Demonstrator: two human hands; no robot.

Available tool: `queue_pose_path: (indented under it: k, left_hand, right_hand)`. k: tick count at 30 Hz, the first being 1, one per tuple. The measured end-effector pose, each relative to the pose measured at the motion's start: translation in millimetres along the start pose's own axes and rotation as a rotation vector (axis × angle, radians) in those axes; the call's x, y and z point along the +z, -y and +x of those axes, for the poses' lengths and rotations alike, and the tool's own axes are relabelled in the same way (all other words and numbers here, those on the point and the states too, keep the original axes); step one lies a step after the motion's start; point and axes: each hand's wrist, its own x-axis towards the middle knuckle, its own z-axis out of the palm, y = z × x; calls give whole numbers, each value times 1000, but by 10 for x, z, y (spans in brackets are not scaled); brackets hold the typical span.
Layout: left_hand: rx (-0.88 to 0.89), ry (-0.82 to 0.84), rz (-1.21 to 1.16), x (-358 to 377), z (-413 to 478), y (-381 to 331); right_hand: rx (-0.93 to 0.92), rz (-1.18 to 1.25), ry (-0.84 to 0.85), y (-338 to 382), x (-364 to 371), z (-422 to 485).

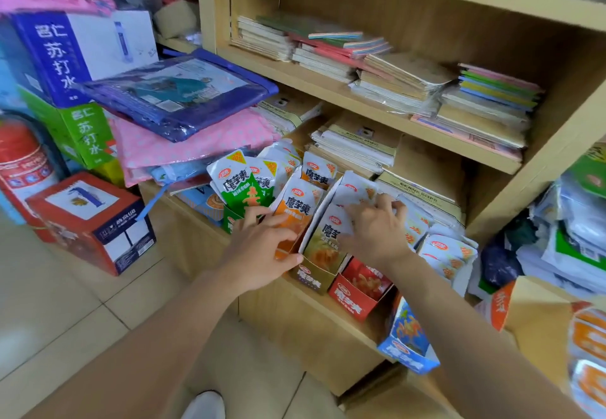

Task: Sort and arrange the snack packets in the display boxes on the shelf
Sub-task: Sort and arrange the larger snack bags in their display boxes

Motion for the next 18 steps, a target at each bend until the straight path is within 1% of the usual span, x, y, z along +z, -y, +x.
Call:
queue_pose_path:
  k: [2, 4, 5, 6, 8, 9, 10, 11, 13, 14, 15, 17, 18]
  left_hand:
    - [-5, 1, 23, 1, -1, -1]
    - [-9, -12, 50, 0, 3, -7]
    - [-7, -24, 63, -4, 6, -14]
    - [-4, -34, 68, -3, 5, -19]
    - [8, -61, 44, 2, -4, -8]
    - [18, -80, 25, -1, -8, -2]
    - [29, -91, 9, -8, -11, 8]
    - [50, -93, -5, -19, -18, 14]
    - [130, -74, -44, -48, -29, -1]
    - [181, -62, -69, -65, -35, -26]
    - [228, -61, -98, -83, -41, -57]
    - [294, -105, -165, -113, -46, -104]
    - [311, -130, -194, -125, -46, -107]
  right_hand:
    - [-40, 94, -108, 15, -9, -164]
    - [-147, 96, -223, 74, -13, -396]
    - [-214, 96, -248, 114, 0, -502]
    - [-277, 106, -240, 156, 12, -597]
    - [-332, 148, -124, 214, 43, -747]
    - [-326, 174, -71, 203, 42, -790]
    - [-306, 209, -54, 164, 34, -810]
    - [-282, 246, -77, 115, 14, -818]
    - [-187, 290, -188, -27, -34, -814]
    - [-117, 261, -228, -111, -57, -800]
    - [-39, 199, -224, -195, -74, -793]
    - [72, 89, -137, -316, -67, -815]
    - [85, 69, -102, -356, -35, -842]
